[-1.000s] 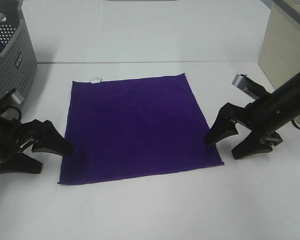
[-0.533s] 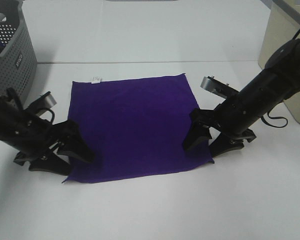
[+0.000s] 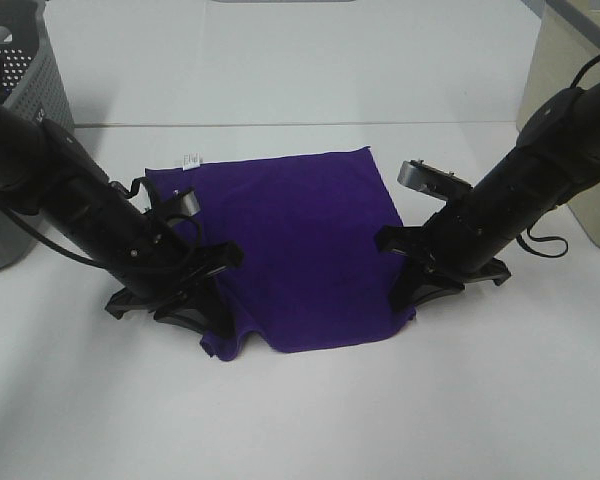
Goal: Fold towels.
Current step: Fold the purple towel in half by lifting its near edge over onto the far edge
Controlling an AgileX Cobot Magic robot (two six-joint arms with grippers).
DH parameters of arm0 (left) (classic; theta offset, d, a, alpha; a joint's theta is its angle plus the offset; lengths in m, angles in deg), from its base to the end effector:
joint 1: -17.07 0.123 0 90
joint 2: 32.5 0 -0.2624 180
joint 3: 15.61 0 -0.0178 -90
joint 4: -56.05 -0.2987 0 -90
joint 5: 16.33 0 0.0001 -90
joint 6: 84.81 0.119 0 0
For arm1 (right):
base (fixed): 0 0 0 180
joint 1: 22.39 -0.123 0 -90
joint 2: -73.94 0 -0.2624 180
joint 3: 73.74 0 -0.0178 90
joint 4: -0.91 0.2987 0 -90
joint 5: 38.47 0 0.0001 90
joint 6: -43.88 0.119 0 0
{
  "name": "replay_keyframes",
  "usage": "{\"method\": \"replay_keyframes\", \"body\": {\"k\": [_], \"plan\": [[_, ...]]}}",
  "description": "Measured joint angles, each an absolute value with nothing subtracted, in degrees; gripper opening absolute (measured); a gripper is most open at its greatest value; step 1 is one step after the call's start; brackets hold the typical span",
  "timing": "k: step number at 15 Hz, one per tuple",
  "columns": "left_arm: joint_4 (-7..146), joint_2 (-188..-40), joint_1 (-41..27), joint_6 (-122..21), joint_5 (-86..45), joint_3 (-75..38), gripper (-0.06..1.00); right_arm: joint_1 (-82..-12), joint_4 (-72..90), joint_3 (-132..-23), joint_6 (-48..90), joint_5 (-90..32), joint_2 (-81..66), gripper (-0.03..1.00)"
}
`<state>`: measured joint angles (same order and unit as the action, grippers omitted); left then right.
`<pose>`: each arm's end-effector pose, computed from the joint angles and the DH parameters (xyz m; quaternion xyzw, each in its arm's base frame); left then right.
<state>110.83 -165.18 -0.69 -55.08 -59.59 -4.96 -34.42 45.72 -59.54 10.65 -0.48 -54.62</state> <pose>0.3458 -0.1808 -0.0106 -0.0342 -0.9534 0.2992 0.0199 0.3548 0.1285 -0.0049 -0.0770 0.9695 0.2298 0.0368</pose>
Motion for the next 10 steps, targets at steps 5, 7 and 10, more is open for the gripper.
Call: {"method": "replay_keyframes", "body": {"k": [5, 7, 10], "plan": [[107.39, -165.18, -0.69, -55.25, -62.11, -5.24, 0.0, -34.42, 47.61, -59.54, 10.71, 0.49, -54.85, 0.02], [103.44, -165.18, -0.69, -55.77, -66.24, -5.24, 0.0, -34.42, 47.09, -59.25, 11.97, 3.36, -54.56, 0.02], [92.49, -163.06, -0.8, -62.18, -70.02, -5.19, 0.0, -34.42, 44.8, -58.91, 15.24, 10.98, -49.69, 0.02]]}}
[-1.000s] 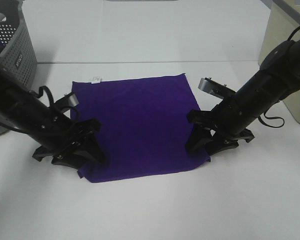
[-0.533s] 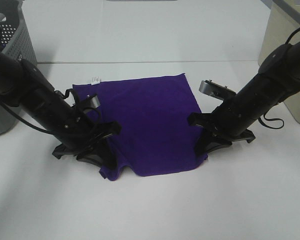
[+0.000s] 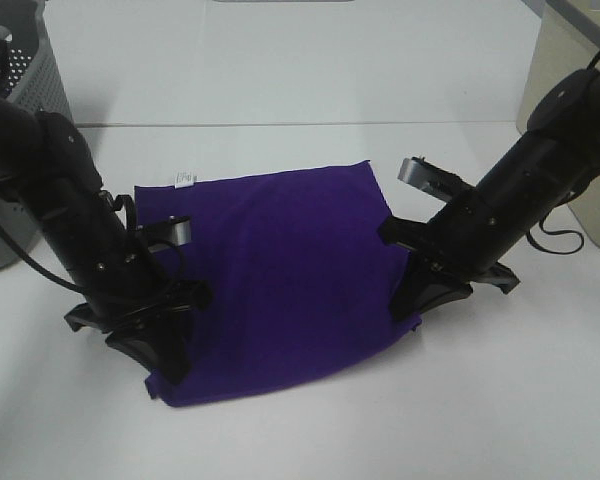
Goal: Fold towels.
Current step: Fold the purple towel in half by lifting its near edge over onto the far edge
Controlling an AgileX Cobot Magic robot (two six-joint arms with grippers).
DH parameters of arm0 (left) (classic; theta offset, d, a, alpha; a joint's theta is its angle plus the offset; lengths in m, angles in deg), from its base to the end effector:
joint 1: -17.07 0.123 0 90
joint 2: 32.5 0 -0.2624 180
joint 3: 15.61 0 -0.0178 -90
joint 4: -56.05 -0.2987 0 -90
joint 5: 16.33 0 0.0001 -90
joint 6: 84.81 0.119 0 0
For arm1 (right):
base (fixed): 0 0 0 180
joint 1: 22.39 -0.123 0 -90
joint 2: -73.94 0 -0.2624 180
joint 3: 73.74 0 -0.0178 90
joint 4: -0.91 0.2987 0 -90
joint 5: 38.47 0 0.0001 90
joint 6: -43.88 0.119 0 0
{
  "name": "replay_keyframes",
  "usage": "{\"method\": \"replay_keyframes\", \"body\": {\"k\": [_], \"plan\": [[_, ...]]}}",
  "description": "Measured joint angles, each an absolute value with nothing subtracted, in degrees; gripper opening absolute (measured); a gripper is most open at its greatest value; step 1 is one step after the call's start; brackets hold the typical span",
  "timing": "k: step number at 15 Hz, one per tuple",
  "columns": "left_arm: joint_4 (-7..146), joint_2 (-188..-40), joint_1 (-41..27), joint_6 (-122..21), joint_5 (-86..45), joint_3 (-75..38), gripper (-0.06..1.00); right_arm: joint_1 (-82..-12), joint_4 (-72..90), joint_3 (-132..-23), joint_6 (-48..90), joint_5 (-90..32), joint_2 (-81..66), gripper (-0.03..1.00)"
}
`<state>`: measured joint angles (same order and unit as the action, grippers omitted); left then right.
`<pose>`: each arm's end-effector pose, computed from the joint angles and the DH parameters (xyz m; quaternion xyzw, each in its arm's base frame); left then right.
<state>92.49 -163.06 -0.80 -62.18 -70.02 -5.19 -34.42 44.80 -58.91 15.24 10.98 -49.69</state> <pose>0.3221 -0.1637 -0.0018 -0.1236 -0.9586 0.2311 0.1118 0.3382 0.1362 0.0286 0.0759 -0.9587 -0.2730 0.0248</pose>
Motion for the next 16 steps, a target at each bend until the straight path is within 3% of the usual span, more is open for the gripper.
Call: {"method": "replay_keyframes", "body": {"k": [4, 7, 16], "plan": [[78.74, -155.73, -0.8, -71.75, -72.71, -5.07, 0.0, -34.42, 43.42, -58.91, 19.53, 18.83, -42.99, 0.02], [75.53, -152.92, 0.46, -75.76, -72.88, -7.25, 0.0, -34.76, 42.39, -61.03, 19.53, 16.94, -41.67, 0.02], [70.44, -163.75, 3.44, -76.28, -66.98, -36.53, 0.0, -34.76, 33.97, -90.82, 22.63, 8.91, -55.25, 0.02]]}}
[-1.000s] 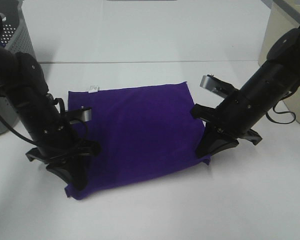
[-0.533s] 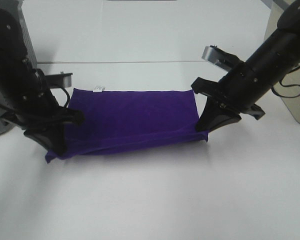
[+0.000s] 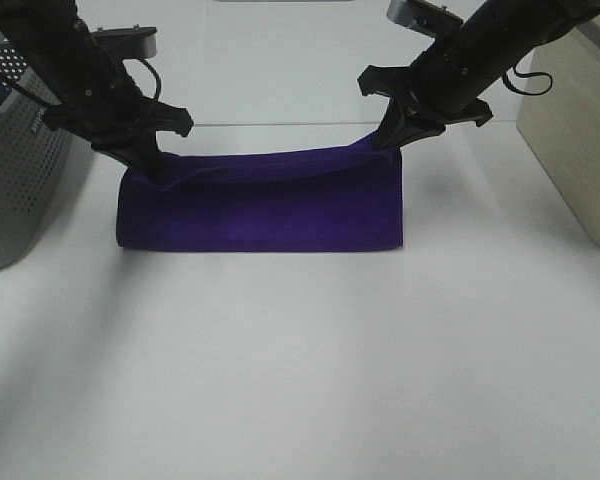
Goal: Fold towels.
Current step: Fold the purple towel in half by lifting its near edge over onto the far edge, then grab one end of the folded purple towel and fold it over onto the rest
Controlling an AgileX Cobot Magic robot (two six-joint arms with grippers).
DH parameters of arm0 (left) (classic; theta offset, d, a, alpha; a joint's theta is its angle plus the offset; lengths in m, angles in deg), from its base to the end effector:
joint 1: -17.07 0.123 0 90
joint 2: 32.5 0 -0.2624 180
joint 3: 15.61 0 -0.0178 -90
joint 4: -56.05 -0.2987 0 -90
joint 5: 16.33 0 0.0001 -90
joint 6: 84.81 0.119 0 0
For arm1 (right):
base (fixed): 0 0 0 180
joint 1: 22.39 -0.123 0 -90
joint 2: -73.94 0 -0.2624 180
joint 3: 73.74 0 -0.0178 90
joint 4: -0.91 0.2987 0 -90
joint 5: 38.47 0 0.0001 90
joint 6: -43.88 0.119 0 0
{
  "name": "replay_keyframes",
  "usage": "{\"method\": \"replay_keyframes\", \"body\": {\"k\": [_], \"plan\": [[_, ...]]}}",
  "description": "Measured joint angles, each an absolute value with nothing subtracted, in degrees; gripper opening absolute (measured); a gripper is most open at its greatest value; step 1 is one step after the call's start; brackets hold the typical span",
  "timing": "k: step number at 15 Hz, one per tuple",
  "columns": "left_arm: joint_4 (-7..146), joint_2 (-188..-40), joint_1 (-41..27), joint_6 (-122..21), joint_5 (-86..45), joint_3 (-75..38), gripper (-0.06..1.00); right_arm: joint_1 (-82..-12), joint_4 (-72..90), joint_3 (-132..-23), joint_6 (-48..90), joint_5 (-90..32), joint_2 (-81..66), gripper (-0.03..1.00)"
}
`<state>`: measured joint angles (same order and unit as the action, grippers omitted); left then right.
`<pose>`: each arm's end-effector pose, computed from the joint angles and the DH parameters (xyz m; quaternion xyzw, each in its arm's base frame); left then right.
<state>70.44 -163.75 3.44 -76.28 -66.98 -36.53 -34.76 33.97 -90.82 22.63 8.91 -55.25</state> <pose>0.4795 -0.1398 0.1234 0.1269 0.9722 -0.1158 0.1589 0.4744 0.1530 0.1321 -0.1270 0.9471 0.2264 0.1888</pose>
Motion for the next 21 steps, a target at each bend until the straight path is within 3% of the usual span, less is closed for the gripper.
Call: {"method": "replay_keyframes", "body": {"k": [4, 10, 12, 14, 15, 17, 21], "plan": [[69.69, -171.37, 3.44, -76.05, -66.98, -45.01, 0.0, -34.76, 30.82, -93.75, 24.06, 8.05, -60.69, 0.02], [69.46, -174.98, 3.44, -74.73, -64.4, -46.15, 0.03, -34.76, 30.59, -93.8, 24.06, 2.96, -64.7, 0.04], [69.29, -175.1, 3.44, -74.73, -63.77, -46.15, 0.2, -34.76, 30.59, -93.8, 24.17, 2.96, -64.76, 0.24], [67.91, -175.1, 3.44, -75.7, -63.95, -46.21, 0.53, -34.76, 30.53, -93.8, 24.23, 3.99, -64.76, 0.61], [66.77, -175.15, 3.44, -77.19, -64.98, -47.01, 0.66, -34.76, 30.07, -93.8, 24.92, 5.25, -64.76, 0.73], [64.71, -175.15, 3.61, -78.8, -70.53, -50.16, 0.77, -34.76, 28.93, -93.8, 25.32, 8.51, -64.59, 0.8], [71.12, -177.33, 9.57, -77.25, -83.43, -58.07, 0.79, -34.76, 28.01, -93.8, 25.49, 14.82, -59.89, 0.81]]}}
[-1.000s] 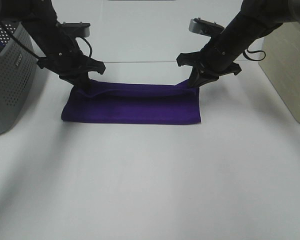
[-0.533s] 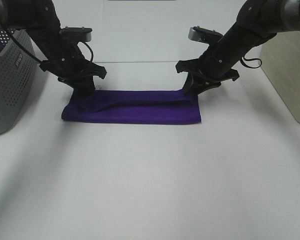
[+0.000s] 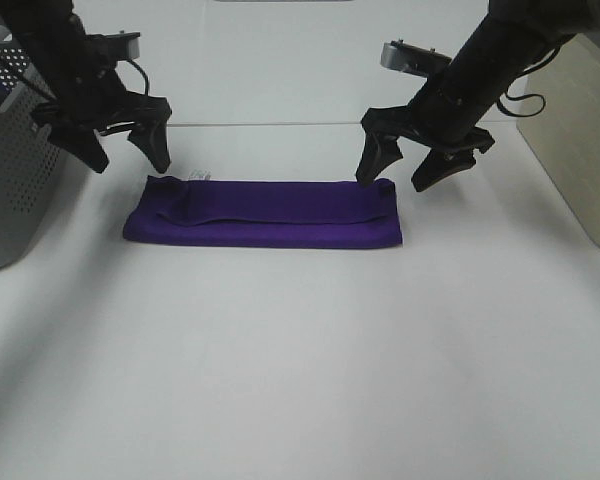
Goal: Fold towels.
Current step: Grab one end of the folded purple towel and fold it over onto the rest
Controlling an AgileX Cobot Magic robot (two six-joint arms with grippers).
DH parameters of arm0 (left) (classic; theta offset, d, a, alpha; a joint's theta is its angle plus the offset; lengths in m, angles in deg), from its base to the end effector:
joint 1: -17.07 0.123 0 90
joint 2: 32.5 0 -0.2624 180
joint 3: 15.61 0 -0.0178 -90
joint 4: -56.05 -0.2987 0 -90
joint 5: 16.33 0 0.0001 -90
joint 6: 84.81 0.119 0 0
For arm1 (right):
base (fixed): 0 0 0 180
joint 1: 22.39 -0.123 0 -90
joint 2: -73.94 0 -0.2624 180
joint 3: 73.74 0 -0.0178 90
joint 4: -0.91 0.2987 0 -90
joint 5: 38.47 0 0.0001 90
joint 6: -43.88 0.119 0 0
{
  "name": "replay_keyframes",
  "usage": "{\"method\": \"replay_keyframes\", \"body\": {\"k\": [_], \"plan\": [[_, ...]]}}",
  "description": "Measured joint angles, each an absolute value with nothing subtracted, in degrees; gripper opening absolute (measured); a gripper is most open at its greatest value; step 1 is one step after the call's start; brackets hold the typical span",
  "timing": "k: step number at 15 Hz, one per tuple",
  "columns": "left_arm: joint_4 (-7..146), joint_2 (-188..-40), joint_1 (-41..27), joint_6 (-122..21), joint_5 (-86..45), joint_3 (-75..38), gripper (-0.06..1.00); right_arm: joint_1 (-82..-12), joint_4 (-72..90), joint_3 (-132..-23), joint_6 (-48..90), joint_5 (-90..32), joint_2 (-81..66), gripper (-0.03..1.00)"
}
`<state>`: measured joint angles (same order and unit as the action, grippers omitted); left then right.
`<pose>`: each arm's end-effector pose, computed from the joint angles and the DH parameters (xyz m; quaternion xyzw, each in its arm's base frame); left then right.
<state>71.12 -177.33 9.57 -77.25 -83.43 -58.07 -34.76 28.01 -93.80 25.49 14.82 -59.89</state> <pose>0.5243 -0.0978 0.1142 0.0900 0.9839 -0.1249 0.0910 0.4723 0.1481 0.1018 -0.1424 0.9627 0.1964 0.1200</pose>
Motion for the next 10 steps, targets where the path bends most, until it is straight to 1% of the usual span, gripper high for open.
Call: {"method": "replay_keyframes", "body": {"k": [3, 10], "plan": [[79.66, -182.89, 13.92, -71.98, -85.37, -60.25, 0.79, -34.76, 28.01, -93.8, 25.49, 17.62, -57.2, 0.81], [83.61, -186.96, 14.27, -68.83, -85.89, -60.99, 0.79, -34.76, 28.01, -93.8, 25.49, 21.4, -57.02, 0.81]]}}
